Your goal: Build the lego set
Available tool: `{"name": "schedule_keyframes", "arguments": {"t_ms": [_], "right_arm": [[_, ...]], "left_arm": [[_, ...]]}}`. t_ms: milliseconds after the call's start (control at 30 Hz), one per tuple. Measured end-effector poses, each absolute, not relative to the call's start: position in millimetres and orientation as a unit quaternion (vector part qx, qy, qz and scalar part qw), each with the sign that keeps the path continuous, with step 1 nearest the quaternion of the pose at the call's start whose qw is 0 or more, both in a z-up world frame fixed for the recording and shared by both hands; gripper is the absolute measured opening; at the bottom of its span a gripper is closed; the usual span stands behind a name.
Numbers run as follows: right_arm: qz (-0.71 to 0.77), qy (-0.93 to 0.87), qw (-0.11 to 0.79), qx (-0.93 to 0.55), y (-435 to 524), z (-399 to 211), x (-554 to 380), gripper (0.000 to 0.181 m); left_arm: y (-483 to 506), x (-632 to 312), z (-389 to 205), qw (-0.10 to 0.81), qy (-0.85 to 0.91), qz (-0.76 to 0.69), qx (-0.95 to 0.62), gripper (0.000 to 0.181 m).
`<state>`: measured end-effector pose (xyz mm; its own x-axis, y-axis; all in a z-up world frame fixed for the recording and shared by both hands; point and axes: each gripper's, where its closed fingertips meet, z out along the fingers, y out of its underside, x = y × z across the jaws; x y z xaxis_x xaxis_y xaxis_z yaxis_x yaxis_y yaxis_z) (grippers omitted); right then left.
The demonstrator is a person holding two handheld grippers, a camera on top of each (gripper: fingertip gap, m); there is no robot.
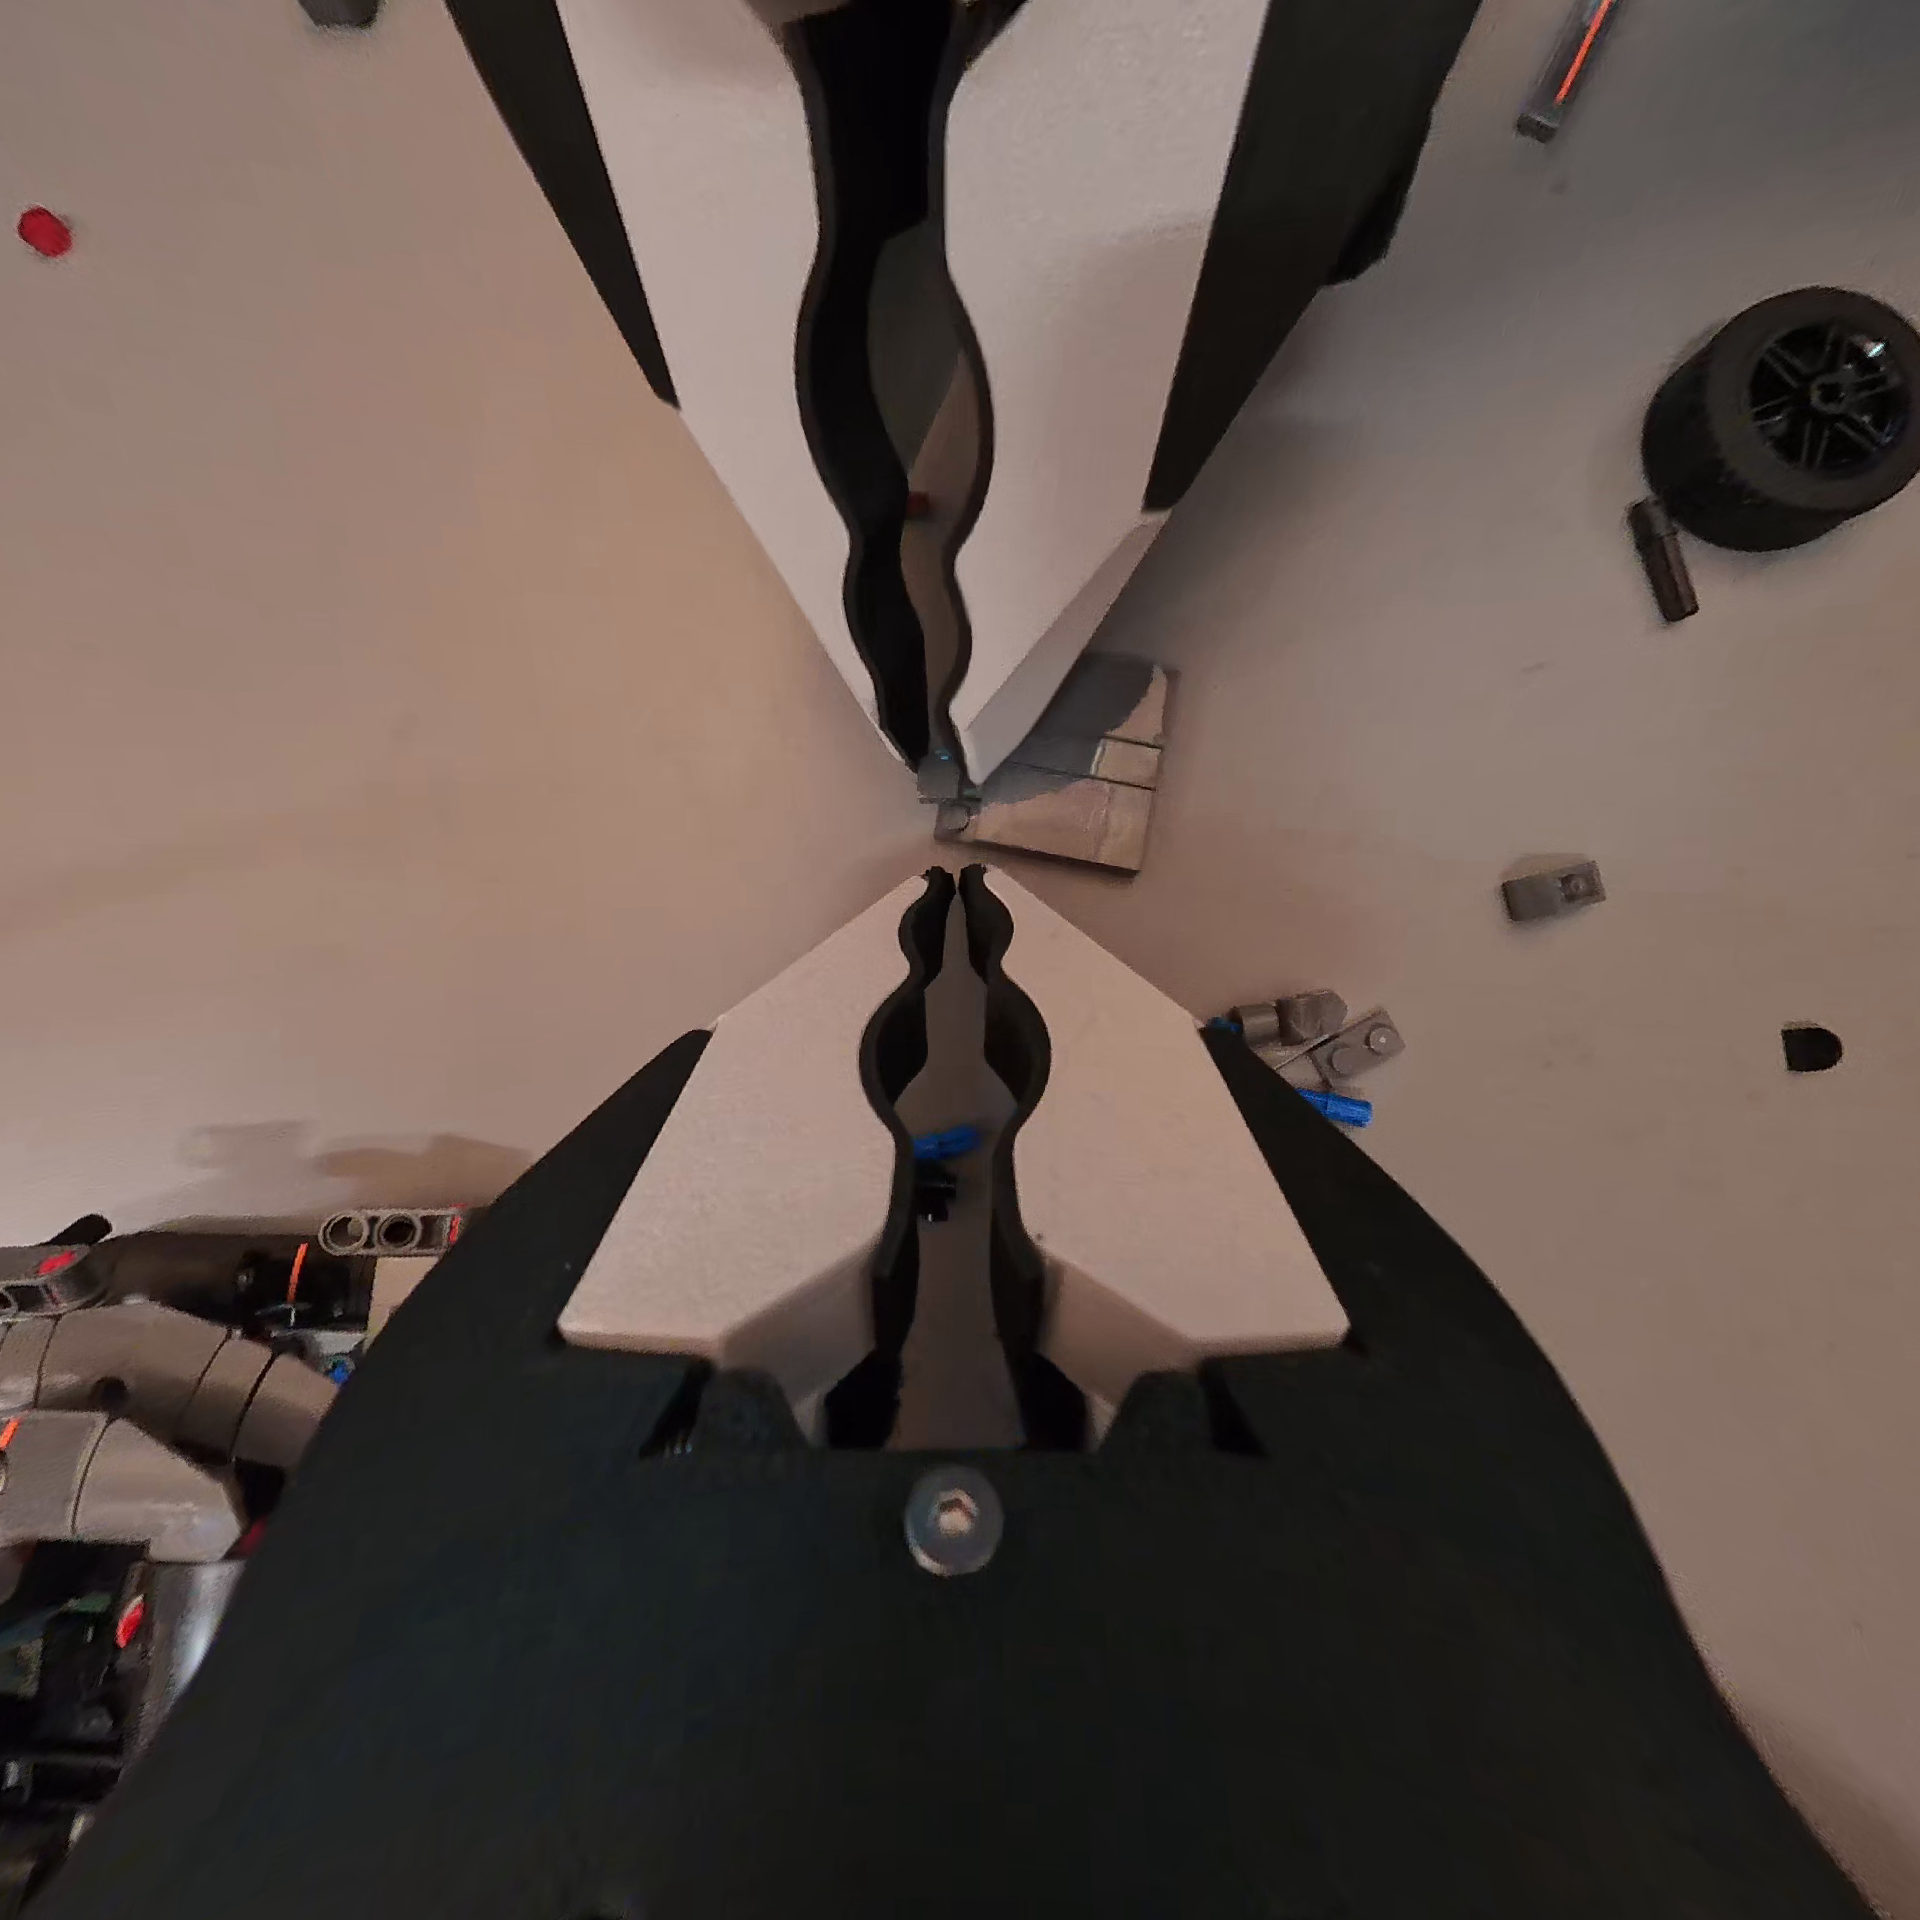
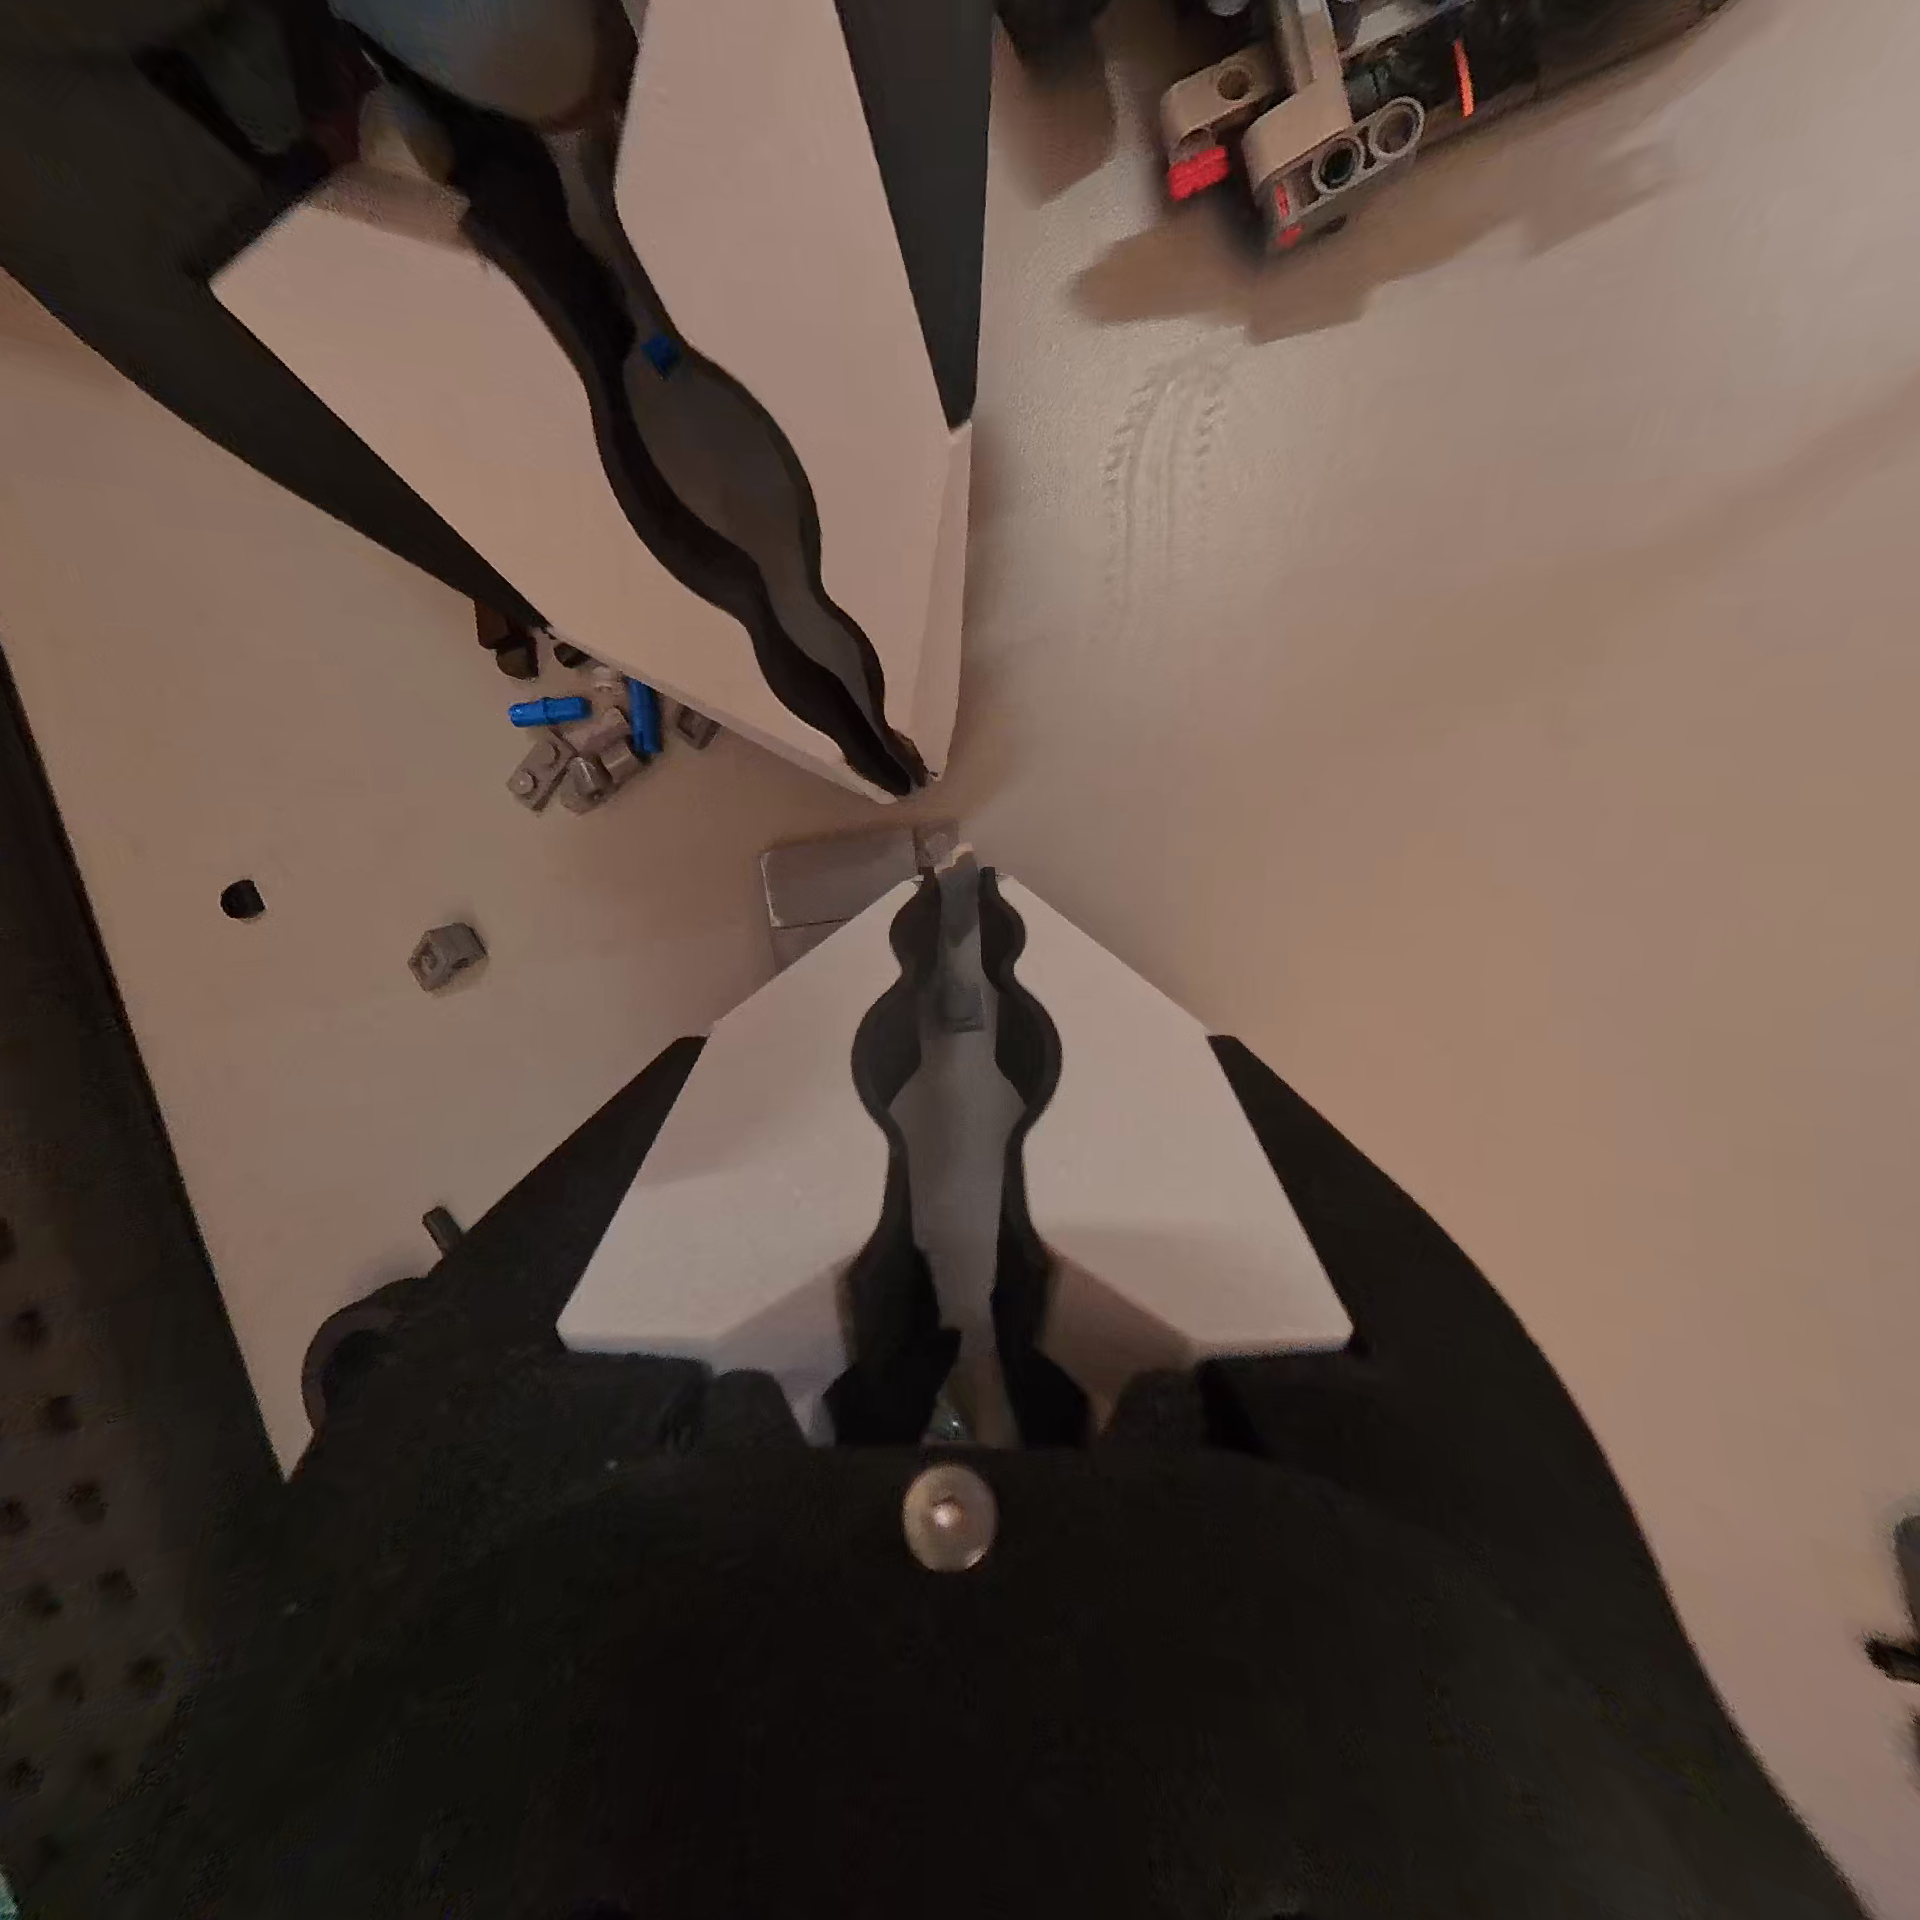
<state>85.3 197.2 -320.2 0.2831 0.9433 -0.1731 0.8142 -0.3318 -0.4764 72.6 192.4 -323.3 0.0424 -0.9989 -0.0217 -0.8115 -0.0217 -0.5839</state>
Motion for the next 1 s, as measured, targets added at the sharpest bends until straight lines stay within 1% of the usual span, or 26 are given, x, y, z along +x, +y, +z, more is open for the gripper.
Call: {"name": "schedule_keyframes", "arguments": {"t_ms": [267, 400, 533, 733, 833, 1000], "right_arm": [[0.243, -0.545, 0.136, -0.791, 194.3, -320.8, 82.6, 0.005], [0.262, -0.538, 0.122, -0.792, 190.3, -322.0, 80.6, 0.011], [0.253, -0.541, 0.126, -0.792, 192.5, -321.7, 83.3, 0.013], [0.265, -0.53, 0.131, -0.795, 196.6, -316.1, 87.7, 0.01], [0.259, -0.541, 0.127, -0.79, 193.1, -320.9, 85.0, 0.004], [0.265, -0.537, 0.131, -0.79, 193.2, -321.6, 80.9, 0.0]], "left_arm": [[191.8, 73.7, -326.9, 0.227, 0.664, -0.2, -0.683, 0.001], [192.3, 73.9, -326.9, 0.229, 0.665, -0.196, -0.683, 0.001], [192.4, 73.8, -326.8, 0.23, 0.666, -0.195, -0.682, 0.0], [192.4, 73.7, -326.8, 0.23, 0.667, -0.194, -0.681, 0.0], [192.5, 73.6, -326.7, 0.23, 0.667, -0.194, -0.681, 0.0], [192.4, 73.9, -326.7, 0.23, 0.668, -0.194, -0.681, 0.0]]}}
